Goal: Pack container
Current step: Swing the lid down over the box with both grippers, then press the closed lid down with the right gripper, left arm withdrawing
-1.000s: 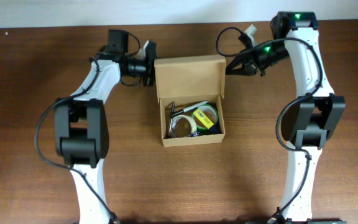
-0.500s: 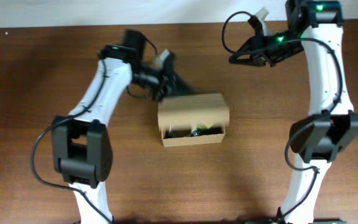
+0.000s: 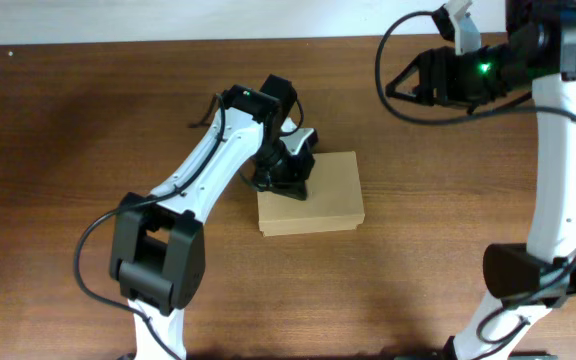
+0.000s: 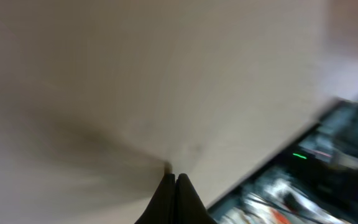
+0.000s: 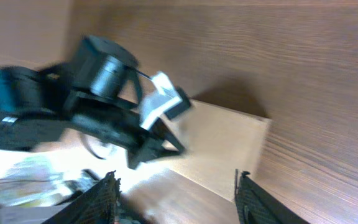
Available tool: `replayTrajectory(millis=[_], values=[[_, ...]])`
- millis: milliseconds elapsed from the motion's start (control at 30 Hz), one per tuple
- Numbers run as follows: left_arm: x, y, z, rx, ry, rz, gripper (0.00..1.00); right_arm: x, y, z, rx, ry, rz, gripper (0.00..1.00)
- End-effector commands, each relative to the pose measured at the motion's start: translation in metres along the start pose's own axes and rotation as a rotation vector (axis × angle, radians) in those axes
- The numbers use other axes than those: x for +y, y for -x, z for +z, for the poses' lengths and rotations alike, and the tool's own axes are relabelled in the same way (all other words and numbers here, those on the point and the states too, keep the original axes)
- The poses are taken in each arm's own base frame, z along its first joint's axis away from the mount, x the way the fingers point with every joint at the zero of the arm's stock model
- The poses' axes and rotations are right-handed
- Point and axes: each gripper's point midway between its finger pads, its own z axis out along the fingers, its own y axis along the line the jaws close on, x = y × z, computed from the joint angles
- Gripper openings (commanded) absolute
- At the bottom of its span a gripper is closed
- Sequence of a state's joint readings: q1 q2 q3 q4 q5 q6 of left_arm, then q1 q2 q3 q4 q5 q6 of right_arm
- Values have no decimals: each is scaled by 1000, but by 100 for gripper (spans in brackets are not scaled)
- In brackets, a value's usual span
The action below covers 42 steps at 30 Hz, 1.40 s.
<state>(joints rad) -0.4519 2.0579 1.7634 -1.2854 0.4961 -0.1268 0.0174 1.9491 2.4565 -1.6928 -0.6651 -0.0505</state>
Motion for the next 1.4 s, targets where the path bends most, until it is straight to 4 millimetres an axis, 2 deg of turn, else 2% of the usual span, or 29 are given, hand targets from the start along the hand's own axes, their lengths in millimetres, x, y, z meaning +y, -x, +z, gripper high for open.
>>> replayTrajectory(millis=[0, 200, 400, 467, 500, 533, 600, 667, 767, 833, 967, 1033, 1133, 1367], values=[[27, 7, -40, -141, 255, 68, 3, 0, -6, -2, 6, -140, -56, 62], [28, 5, -82, -261, 360, 86, 14, 4, -18, 19, 80, -185, -81, 62], [31, 2, -102, -320, 426, 88, 26, -9, -39, 43, 194, -258, -81, 62], [34, 2, -109, -340, 455, 87, 27, -13, -49, 52, 240, -268, -72, 61], [34, 2, -114, -355, 470, 88, 27, -15, -54, 57, 266, -267, -66, 58], [34, 2, -120, -373, 479, 90, 27, -17, -60, 62, 293, -267, -58, 47], [30, 2, -135, -426, 495, 98, 26, -21, -74, 73, 355, -266, -42, 33], [22, 1, -158, -506, 507, 109, 25, -24, -87, 82, 410, -264, -33, 18], [8, -6, -203, -643, 529, 124, 24, -24, -105, 94, 484, -260, -32, 12], [-5, -16, -238, -746, 534, 134, 23, -20, -113, 100, 515, -256, -46, 9], [-23, -42, -288, -903, 533, 148, 16, -5, -124, 110, 552, -254, -101, 5], [-27, -57, -307, -964, 540, 148, 10, 3, -129, 116, 568, -264, -146, 4], [-30, -84, -333, -1050, 560, 139, 6, 16, -137, 123, 589, -280, -207, 4], [-34, -148, -380, -1239, 578, 119, 5, 29, -141, 140, 583, -362, -356, 4]])
